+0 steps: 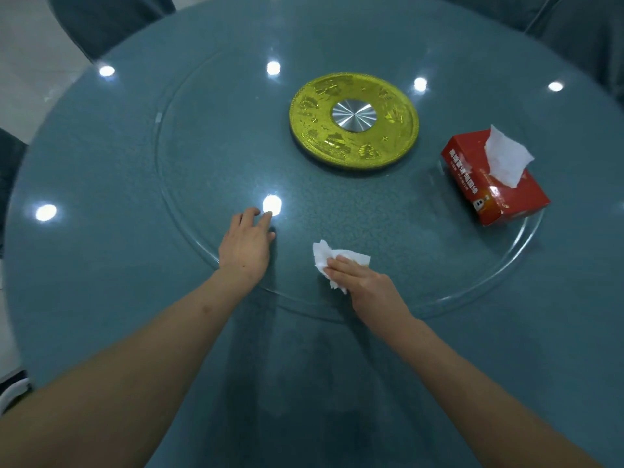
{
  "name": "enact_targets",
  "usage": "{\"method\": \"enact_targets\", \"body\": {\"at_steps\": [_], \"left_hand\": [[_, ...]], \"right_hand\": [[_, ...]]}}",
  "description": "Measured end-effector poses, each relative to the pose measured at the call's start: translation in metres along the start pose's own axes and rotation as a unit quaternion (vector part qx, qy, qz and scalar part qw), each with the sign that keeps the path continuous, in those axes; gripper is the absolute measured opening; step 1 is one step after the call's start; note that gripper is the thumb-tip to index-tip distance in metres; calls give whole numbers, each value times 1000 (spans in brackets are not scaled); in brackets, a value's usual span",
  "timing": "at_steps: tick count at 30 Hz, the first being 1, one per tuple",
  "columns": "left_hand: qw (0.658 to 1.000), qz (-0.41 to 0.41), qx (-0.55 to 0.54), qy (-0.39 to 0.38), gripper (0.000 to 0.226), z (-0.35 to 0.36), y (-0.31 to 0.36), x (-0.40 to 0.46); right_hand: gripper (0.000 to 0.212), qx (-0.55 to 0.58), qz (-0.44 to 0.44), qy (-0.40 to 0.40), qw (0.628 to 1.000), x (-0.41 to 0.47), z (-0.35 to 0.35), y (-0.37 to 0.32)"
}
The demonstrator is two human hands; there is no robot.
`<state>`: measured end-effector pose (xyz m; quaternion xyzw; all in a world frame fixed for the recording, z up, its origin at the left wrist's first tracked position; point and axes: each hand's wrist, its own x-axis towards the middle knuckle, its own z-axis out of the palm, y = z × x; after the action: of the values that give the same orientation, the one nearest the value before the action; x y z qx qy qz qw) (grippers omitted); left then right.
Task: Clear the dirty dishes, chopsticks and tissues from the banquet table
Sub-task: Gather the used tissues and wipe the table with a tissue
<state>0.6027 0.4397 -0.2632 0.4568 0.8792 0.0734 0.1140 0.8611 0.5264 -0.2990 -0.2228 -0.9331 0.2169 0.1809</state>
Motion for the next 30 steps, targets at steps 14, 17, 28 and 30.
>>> {"method": "enact_targets", "body": {"at_steps": [14, 17, 28, 30], "left_hand": [[999, -20, -24, -10, 45, 2, 22, -7], [999, -29, -25, -28, 51, 0, 27, -8], [992, -69, 46, -95, 116, 0, 34, -3], [992, -68, 46, -93, 115, -2, 32, -1]], "right_hand": [[51, -39, 202, 78, 975, 30, -45, 89], [50, -20, 147, 73, 986, 16, -26, 49], [65, -24, 13, -12, 1000, -2, -13, 10], [67, -26, -1, -12, 1000, -1, -14, 16]]}}
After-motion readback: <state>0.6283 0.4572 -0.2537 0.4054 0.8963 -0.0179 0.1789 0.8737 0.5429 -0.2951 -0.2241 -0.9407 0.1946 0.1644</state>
